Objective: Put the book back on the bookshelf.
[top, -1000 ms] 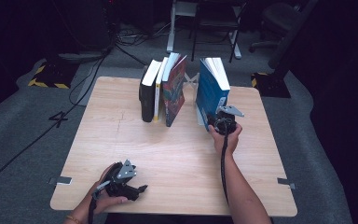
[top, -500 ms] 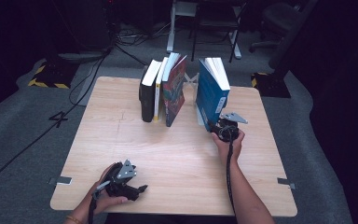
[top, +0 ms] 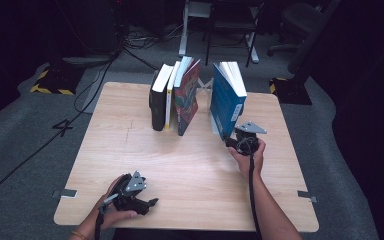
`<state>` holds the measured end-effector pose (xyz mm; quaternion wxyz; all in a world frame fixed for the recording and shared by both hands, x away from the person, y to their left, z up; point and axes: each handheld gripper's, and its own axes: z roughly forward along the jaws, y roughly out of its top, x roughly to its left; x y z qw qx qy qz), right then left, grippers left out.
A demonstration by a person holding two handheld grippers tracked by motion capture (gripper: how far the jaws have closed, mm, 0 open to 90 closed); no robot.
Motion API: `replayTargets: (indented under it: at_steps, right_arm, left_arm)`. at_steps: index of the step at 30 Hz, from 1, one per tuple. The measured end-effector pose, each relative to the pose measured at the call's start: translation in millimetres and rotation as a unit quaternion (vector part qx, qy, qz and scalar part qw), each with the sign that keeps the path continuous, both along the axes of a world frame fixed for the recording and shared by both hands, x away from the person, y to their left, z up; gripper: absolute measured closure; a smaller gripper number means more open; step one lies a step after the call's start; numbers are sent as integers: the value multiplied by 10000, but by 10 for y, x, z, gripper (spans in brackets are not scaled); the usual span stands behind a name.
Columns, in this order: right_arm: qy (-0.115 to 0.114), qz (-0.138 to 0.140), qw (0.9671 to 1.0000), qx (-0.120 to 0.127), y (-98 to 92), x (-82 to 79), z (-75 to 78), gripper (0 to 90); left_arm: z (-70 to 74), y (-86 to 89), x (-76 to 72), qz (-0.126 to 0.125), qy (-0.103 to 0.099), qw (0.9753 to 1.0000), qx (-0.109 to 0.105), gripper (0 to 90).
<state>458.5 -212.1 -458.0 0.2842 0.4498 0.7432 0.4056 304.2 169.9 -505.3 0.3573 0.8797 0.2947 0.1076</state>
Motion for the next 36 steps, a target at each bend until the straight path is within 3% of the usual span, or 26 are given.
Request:
replayTargets:
  at_steps: [9, 18, 23, 36]
  right_arm:
    - [100, 489, 9979, -412, -32, -109, 172, 352]
    - [214, 974, 9919, -783, -47, -235, 274, 299]
    - [245, 1004, 9902, -944, -74, -292, 293, 285]
    - [244, 1015, 9886, -1084, -238, -431, 305, 250]
  left_arm:
    - [0, -1, 0, 5, -1, 10000, 2, 148]
    - [0, -1, 0, 5, -2, 10000, 1, 149]
    - [0, -1, -1, 8, -1, 10000, 4, 149]
    - [0, -2, -2, 16, 1, 10000, 4, 149]
